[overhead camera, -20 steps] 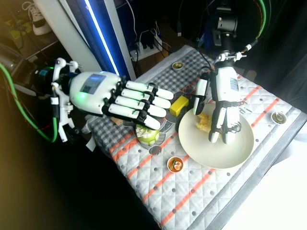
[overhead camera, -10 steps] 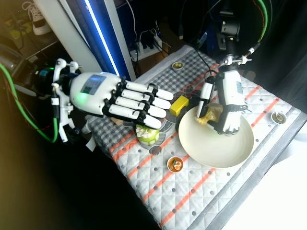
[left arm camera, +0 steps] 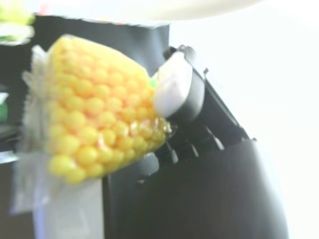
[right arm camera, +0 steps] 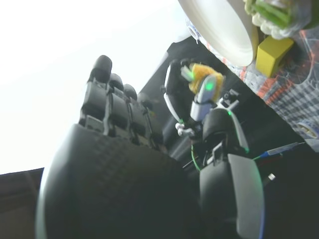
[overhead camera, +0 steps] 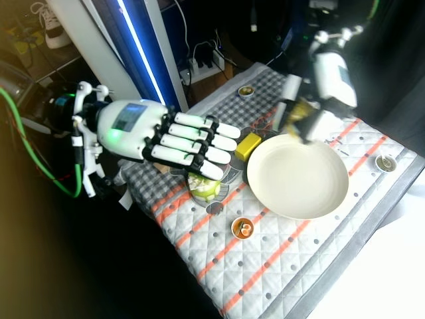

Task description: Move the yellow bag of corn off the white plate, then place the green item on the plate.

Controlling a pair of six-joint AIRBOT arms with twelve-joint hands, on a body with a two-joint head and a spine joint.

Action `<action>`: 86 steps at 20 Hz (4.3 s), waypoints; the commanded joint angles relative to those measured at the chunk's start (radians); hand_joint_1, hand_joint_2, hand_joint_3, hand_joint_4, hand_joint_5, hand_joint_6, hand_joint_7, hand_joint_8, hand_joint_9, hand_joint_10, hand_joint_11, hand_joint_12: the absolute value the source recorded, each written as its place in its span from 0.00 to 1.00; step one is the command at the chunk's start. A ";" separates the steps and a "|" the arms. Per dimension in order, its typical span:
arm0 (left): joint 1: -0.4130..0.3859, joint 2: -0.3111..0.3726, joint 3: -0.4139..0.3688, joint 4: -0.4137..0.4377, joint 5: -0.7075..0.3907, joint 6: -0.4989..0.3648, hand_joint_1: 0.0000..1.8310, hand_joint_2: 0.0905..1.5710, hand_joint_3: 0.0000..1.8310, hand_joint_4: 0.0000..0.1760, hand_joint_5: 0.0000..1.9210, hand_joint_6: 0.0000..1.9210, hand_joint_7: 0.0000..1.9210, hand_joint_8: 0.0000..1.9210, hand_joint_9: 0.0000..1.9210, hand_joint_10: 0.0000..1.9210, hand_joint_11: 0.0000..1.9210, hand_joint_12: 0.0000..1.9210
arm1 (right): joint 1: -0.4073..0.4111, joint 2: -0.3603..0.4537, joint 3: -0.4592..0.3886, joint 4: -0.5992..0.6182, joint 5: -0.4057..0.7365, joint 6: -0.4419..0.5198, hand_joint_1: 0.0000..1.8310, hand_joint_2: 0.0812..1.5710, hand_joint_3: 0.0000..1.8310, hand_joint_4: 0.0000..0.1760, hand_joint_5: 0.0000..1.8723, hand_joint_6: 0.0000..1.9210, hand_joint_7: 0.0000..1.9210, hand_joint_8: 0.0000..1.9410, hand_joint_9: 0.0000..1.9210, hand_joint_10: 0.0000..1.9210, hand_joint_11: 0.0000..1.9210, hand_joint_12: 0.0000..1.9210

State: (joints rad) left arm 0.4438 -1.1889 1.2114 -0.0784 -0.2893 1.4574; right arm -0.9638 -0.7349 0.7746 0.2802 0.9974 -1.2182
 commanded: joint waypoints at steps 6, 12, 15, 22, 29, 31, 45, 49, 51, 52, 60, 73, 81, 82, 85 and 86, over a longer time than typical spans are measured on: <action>0.113 0.175 -0.163 0.084 -0.313 -0.089 0.64 0.66 0.22 0.00 0.35 0.74 0.42 0.82 0.47 0.97 0.54 1.00 | -0.001 0.009 -0.004 -0.009 0.127 0.011 0.22 0.82 0.00 0.06 0.00 0.00 0.01 0.00 0.02 0.01 0.00 0.23; 0.356 0.279 -0.264 0.034 -0.486 -0.198 0.37 0.82 0.00 0.00 0.16 0.08 0.12 0.06 0.04 0.23 0.00 0.69 | -0.010 0.009 -0.011 -0.007 0.127 0.020 0.20 0.82 0.00 0.18 0.00 0.00 0.00 0.00 0.01 0.00 0.00 0.19; 0.427 0.301 -0.291 -0.007 -0.533 -0.198 0.22 0.79 0.00 0.14 0.08 0.00 0.00 0.00 0.00 0.00 0.00 0.12 | -0.018 0.010 -0.015 0.000 0.127 0.022 0.22 0.82 0.00 0.02 0.00 0.00 0.00 0.00 0.00 0.00 0.00 0.19; 0.500 0.353 -0.331 -0.075 -0.707 -0.198 0.13 0.83 0.00 0.00 0.04 0.01 0.00 0.00 0.00 0.00 0.00 0.40 | -0.042 0.022 -0.025 -0.002 0.124 0.050 0.32 0.74 0.00 0.00 0.00 0.00 0.00 0.00 0.03 0.00 0.00 0.44; 0.476 0.323 -0.294 -0.155 -0.860 -0.199 0.25 0.84 0.00 0.00 0.05 0.00 0.00 0.00 0.00 0.00 0.00 0.14 | -0.108 -0.027 0.086 -0.010 0.008 0.218 0.39 0.71 0.00 0.00 0.00 0.00 0.01 0.00 0.05 0.01 0.00 0.41; 0.469 0.316 -0.288 -0.165 -0.888 -0.200 0.28 0.84 0.00 0.00 0.06 0.00 0.00 0.00 0.00 0.00 0.00 0.34 | -0.083 -0.050 0.114 -0.013 -0.059 0.218 0.42 0.71 0.00 0.03 0.00 0.00 0.01 0.00 0.06 0.01 0.00 0.40; 0.475 0.316 -0.284 -0.180 -0.944 -0.218 0.27 0.84 0.00 0.00 0.09 0.00 0.03 0.00 0.02 0.00 0.00 0.29 | 0.037 -0.153 0.211 -0.078 -0.248 0.218 0.65 0.80 0.00 0.00 0.35 0.66 0.40 0.84 0.48 0.97 0.53 1.00; 0.482 0.317 -0.284 -0.186 -0.956 -0.220 0.24 0.85 0.00 0.00 0.05 0.00 0.00 0.00 0.00 0.00 0.00 0.13 | 0.098 -0.091 0.163 -0.157 -0.192 0.218 0.64 0.82 0.00 0.00 0.34 0.67 0.36 0.91 0.46 1.00 0.50 1.00; 0.486 0.317 -0.285 -0.187 -0.959 -0.221 0.26 0.83 0.00 0.00 0.06 0.00 0.00 0.00 0.00 0.00 0.00 0.24 | 0.151 -0.071 0.148 -0.211 -0.175 0.218 0.62 0.80 0.00 0.00 0.35 0.74 0.39 0.78 0.32 0.88 0.32 1.00; 0.493 0.317 -0.288 -0.187 -0.963 -0.224 0.26 0.83 0.00 0.00 0.06 0.00 0.00 0.00 0.00 0.00 0.00 0.24 | 0.177 -0.071 0.149 -0.231 -0.175 0.218 0.62 0.80 0.00 0.00 0.35 0.74 0.39 0.78 0.32 0.88 0.32 1.00; 0.505 0.315 -0.288 -0.187 -0.959 -0.237 0.30 0.83 0.00 0.00 0.07 0.00 0.01 0.00 0.02 0.00 0.00 0.47 | 0.440 -0.250 0.314 -0.312 -0.365 0.218 0.65 0.78 0.00 0.00 0.41 0.61 0.40 0.81 0.45 0.99 0.50 1.00; 0.507 0.293 -0.271 -0.187 -0.951 -0.272 0.30 0.83 0.00 0.04 0.05 0.00 0.00 0.00 0.00 0.00 0.00 0.20 | 0.513 -0.581 0.646 -0.213 -0.679 0.218 0.36 0.81 0.00 0.41 0.01 0.00 0.02 0.00 0.03 0.10 0.00 0.62; 0.506 0.297 -0.267 -0.201 -0.979 -0.285 0.39 0.77 0.00 0.16 0.03 0.00 0.00 0.00 0.00 0.00 0.00 0.25 | 0.534 -0.419 0.459 -0.210 -0.549 0.174 0.11 0.68 0.00 0.45 0.00 0.00 0.00 0.00 0.00 0.00 0.00 0.31; 0.506 0.301 -0.269 -0.204 -0.990 -0.285 0.38 0.78 0.00 0.15 0.02 0.00 0.00 0.00 0.00 0.00 0.00 0.23 | 0.536 -0.371 0.414 -0.215 -0.505 0.169 0.13 0.65 0.00 0.50 0.00 0.00 0.00 0.00 0.00 0.00 0.00 0.36; 0.510 0.316 -0.280 -0.219 -1.032 -0.300 0.34 0.79 0.00 0.24 0.00 0.00 0.00 0.00 0.00 0.00 0.00 0.02 | 0.528 -0.240 0.296 -0.223 -0.358 0.169 0.13 0.70 0.00 0.65 0.00 0.00 0.00 0.00 0.00 0.00 0.00 0.56; 0.516 0.324 -0.284 -0.224 -1.056 -0.309 0.29 0.80 0.01 0.31 0.00 0.00 0.00 0.00 0.00 0.00 0.00 0.00 | 0.513 -0.190 0.256 -0.225 -0.313 0.169 0.16 0.74 0.00 0.55 0.00 0.00 0.00 0.00 0.00 0.00 0.00 0.44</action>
State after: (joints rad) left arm 0.9665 -0.8684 0.9218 -0.3153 -1.2148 1.1576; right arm -0.4709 -0.8841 1.0054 0.0616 0.5652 -1.0496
